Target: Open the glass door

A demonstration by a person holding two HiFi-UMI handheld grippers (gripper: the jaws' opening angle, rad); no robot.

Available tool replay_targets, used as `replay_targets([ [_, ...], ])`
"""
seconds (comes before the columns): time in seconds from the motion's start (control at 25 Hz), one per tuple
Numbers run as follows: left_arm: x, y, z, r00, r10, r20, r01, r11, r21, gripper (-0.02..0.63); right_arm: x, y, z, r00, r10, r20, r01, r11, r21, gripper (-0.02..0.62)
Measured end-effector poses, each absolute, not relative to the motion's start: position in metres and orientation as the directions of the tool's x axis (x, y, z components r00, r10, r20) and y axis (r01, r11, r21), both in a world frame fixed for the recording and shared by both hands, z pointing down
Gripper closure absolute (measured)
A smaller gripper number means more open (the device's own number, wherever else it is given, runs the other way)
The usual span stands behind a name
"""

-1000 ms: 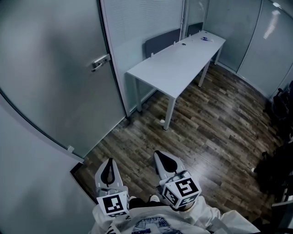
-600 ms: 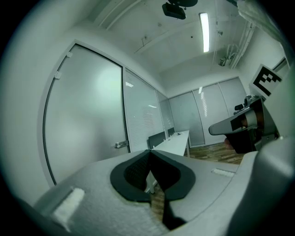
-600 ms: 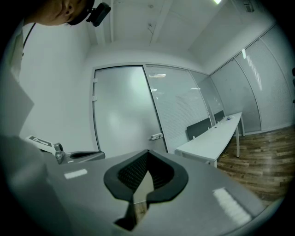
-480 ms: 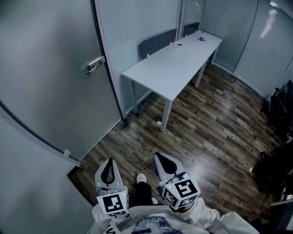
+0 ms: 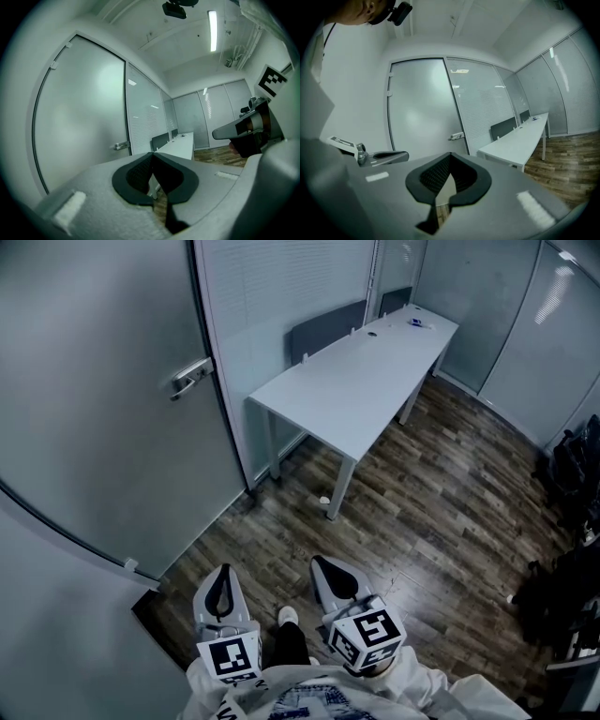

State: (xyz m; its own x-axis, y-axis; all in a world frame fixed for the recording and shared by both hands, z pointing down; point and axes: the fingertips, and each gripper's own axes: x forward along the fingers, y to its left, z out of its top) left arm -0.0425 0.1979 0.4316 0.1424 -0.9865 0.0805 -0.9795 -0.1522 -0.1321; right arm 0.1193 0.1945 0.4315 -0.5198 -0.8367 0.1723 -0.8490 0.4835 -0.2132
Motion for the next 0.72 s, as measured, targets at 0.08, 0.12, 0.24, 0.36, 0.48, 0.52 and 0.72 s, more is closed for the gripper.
replay_targets([
  [0.08,-0.047,0.180,0.431,0.133,-0.988,0.076,-0.981,-0.142,-0.133,0.603,0.115,0.177,0.430,-0.528,-0.830,0.177,-0.845,0.493,-0.207,0.594],
  [0.12,-0.050,0.171,0.430,0.129,-0.989,0.075,-0.982,-0.138,-0.128,0.603,0.112,0.169,0.429,-0.532,-0.828,0.179,-0.843,0.498,-0.204,0.592],
  [0.24,-0.057,0.149,0.426,0.124,-0.990,0.070,-0.984,-0.132,-0.117,0.603,0.103,0.146,0.427,-0.539,-0.822,0.184,-0.840,0.506,-0.198,0.592],
  [0.36,-0.070,0.127,0.431,0.115,-0.991,0.064,-0.985,-0.122,-0.125,0.603,0.089,0.121,0.431,-0.548,-0.815,0.189,-0.834,0.515,-0.195,0.594],
  [0.48,-0.083,0.107,0.437,0.107,-0.991,0.083,-0.987,-0.115,-0.108,0.603,0.075,0.102,0.437,-0.557,-0.805,0.203,-0.829,0.523,-0.200,0.594],
  [0.52,-0.086,0.100,0.437,0.107,-0.990,0.089,-0.988,-0.115,-0.103,0.603,0.072,0.095,0.439,-0.558,-0.803,0.206,-0.828,0.523,-0.203,0.592],
  [0.72,-0.097,0.065,0.435,0.112,-0.990,0.086,-0.987,-0.121,-0.104,0.603,0.061,0.059,0.439,-0.554,-0.806,0.209,-0.830,0.518,-0.205,0.592],
])
